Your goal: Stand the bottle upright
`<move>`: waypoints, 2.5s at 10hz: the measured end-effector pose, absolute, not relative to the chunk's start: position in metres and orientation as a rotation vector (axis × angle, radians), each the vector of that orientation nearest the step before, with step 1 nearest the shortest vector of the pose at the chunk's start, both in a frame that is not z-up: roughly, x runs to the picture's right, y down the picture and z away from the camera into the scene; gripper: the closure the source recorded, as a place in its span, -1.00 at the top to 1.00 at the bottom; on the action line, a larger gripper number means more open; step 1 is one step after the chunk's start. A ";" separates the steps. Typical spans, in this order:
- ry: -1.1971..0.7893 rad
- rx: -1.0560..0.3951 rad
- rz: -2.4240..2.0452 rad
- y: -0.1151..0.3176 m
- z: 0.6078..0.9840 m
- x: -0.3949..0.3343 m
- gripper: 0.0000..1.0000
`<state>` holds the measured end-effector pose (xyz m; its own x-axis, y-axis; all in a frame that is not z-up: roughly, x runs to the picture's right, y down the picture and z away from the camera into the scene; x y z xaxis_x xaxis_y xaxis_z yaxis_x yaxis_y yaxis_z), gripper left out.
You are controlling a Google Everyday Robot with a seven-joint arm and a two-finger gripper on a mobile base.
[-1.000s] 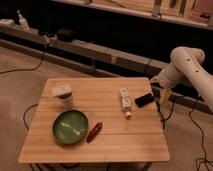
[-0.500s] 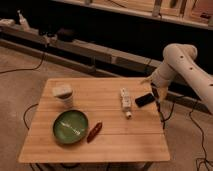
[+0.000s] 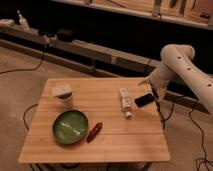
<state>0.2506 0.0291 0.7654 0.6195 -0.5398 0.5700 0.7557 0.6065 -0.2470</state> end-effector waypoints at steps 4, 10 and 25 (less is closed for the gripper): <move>-0.569 -0.485 -0.944 0.037 0.764 0.240 0.54; -0.514 -0.385 -1.273 0.008 0.826 0.209 0.54; -0.625 -0.472 -1.589 0.102 0.914 0.142 0.43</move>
<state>0.1416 0.1025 0.9137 -0.1146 -0.7663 0.6321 0.9917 -0.0505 0.1186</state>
